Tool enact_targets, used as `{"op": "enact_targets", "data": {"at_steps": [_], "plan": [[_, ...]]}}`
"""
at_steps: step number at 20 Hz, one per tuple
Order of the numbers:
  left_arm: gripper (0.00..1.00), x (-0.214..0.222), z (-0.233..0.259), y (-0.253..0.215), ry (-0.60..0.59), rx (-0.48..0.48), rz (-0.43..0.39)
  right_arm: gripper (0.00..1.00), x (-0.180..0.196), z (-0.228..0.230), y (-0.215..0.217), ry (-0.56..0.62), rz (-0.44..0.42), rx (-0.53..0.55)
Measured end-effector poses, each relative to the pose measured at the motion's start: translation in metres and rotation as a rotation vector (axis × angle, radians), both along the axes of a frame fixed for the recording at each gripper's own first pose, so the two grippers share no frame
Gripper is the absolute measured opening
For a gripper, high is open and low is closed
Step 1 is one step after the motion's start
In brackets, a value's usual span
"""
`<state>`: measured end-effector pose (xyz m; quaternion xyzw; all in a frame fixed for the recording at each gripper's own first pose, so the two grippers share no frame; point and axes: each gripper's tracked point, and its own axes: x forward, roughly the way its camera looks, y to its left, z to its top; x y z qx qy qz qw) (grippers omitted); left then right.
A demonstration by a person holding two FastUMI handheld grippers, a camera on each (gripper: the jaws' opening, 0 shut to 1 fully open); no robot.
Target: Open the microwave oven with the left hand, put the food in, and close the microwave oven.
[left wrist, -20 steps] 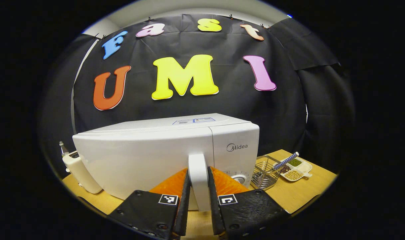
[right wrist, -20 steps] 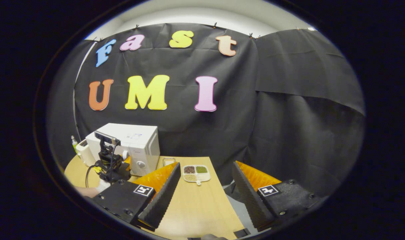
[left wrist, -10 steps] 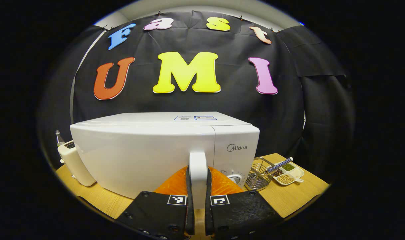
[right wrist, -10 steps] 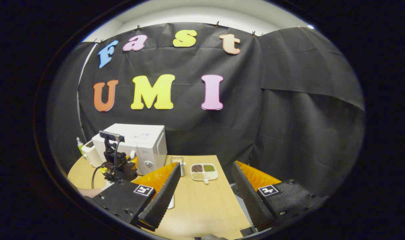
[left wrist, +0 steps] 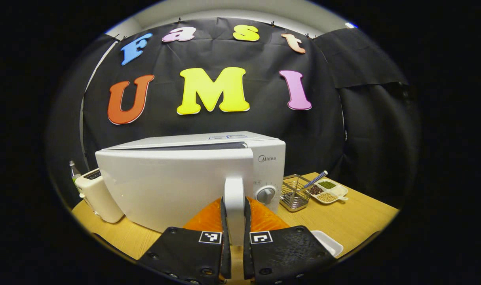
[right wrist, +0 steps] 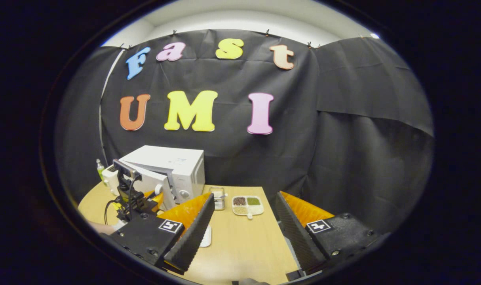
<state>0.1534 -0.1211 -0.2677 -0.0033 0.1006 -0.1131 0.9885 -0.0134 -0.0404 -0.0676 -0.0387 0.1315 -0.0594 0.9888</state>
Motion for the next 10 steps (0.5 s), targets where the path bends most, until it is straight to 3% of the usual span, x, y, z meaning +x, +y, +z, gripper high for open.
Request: {"op": "enact_targets", "data": {"at_steps": [5,10], "plan": [[0.12,-0.072,0.002,0.044,0.02,0.012,0.015,0.99,0.011,-0.006,0.05,0.007,0.109,0.02],[0.24,-0.122,0.0,0.105,0.058,0.04,0.082,0.99,0.019,-0.013,0.103,0.014,0.219,0.029]]}}
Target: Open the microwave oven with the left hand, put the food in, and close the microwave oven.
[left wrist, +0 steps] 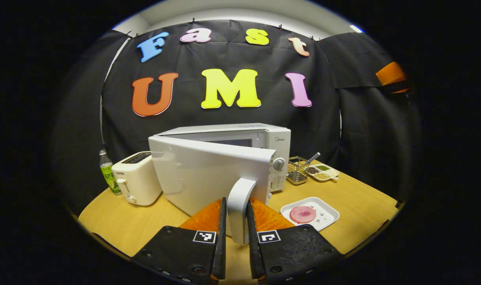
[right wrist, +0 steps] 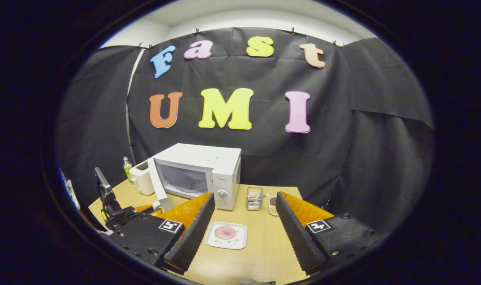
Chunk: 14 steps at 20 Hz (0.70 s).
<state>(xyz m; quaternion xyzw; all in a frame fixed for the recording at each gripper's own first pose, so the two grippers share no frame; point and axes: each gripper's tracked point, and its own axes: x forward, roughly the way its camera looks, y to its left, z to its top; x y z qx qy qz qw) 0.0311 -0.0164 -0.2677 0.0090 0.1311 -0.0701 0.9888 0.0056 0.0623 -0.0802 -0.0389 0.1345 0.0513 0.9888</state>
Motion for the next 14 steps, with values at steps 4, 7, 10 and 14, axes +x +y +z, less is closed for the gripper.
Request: {"op": "enact_targets", "data": {"at_steps": [4,7,10,14], "plan": [[0.35,-0.022,0.0,0.038,0.014,0.01,0.055,0.99,-0.004,-0.002,0.029,-0.003,0.056,0.005],[0.79,-0.036,0.003,0.058,0.019,0.04,0.085,0.99,-0.006,-0.004,0.042,0.002,0.089,0.006],[0.77,-0.05,0.005,0.081,0.019,0.064,0.13,0.99,-0.006,-0.006,0.052,-0.001,0.11,0.011],[0.91,-0.072,0.004,0.117,0.031,0.093,0.193,0.99,-0.008,-0.017,0.058,0.012,0.124,0.024]]}}
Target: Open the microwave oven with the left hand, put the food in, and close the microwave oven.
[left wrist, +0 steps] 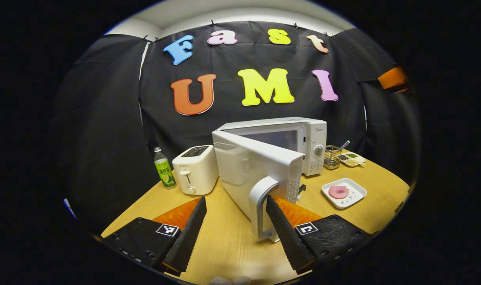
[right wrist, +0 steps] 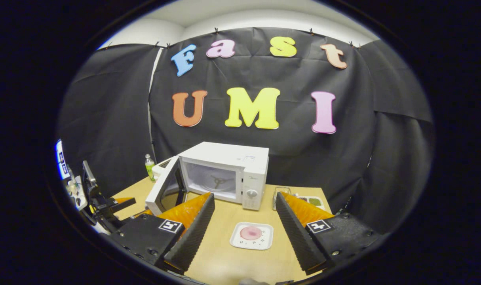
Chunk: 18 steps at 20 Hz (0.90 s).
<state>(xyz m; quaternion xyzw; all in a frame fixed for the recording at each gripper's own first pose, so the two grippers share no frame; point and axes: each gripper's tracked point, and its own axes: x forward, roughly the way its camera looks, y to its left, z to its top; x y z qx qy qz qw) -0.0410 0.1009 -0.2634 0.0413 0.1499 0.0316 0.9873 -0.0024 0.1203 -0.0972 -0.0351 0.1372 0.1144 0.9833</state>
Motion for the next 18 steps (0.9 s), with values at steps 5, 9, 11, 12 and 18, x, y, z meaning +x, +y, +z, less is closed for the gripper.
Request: {"op": "enact_targets", "data": {"at_steps": [5,9,11,12,18], "plan": [[0.95,-0.023,-0.002,0.053,0.023,0.061,0.105,0.99,0.005,-0.022,-0.004,0.034,0.0,-0.012],[0.95,-0.039,0.006,0.101,0.028,0.099,0.219,0.99,0.014,-0.046,-0.014,0.06,-0.005,-0.023],[0.95,-0.044,0.012,0.124,0.034,0.154,0.253,0.99,0.021,-0.065,-0.026,0.092,-0.02,-0.04],[1.0,-0.047,0.017,0.127,0.031,0.157,0.255,0.99,0.023,-0.072,-0.029,0.109,-0.026,-0.041],[0.95,-0.037,0.039,0.064,-0.023,0.069,0.14,0.99,0.034,-0.09,-0.033,0.162,-0.029,-0.01]]}}
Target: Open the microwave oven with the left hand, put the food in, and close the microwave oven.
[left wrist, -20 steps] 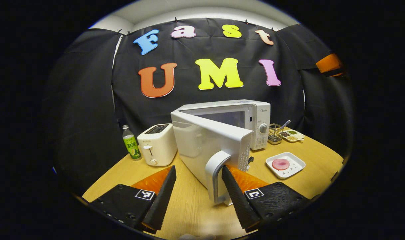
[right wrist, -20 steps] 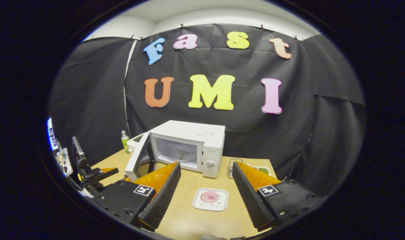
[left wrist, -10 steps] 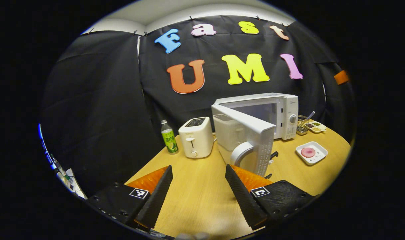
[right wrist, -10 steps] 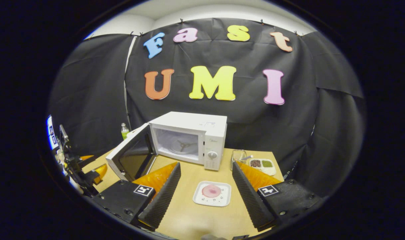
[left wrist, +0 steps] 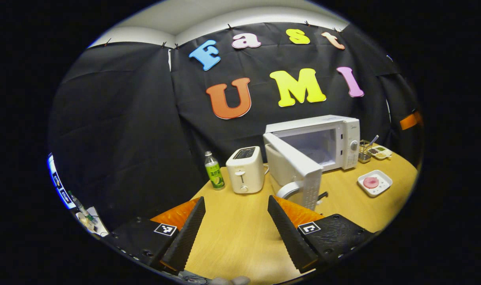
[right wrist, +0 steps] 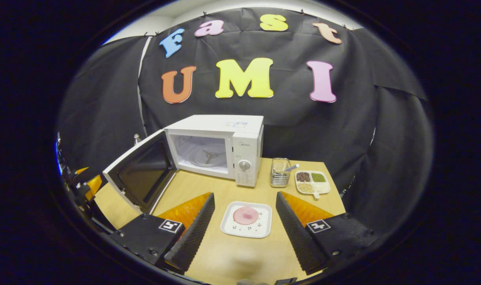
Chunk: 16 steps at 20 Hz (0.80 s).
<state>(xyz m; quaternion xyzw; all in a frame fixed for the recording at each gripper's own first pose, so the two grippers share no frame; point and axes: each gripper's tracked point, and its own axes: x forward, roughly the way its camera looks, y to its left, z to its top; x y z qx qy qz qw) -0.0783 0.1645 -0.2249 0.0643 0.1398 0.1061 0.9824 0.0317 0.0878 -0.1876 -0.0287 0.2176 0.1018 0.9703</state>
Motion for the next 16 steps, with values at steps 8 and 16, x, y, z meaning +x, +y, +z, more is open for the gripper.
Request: {"op": "enact_targets", "data": {"at_steps": [8,16], "plan": [[0.95,0.029,-0.008,-0.052,-0.009,-0.044,-0.06,0.99,0.002,-0.002,-0.01,0.007,-0.002,-0.016],[0.95,0.02,-0.021,-0.014,0.042,-0.023,0.022,0.99,0.02,-0.037,-0.035,0.065,-0.046,0.001]]}}
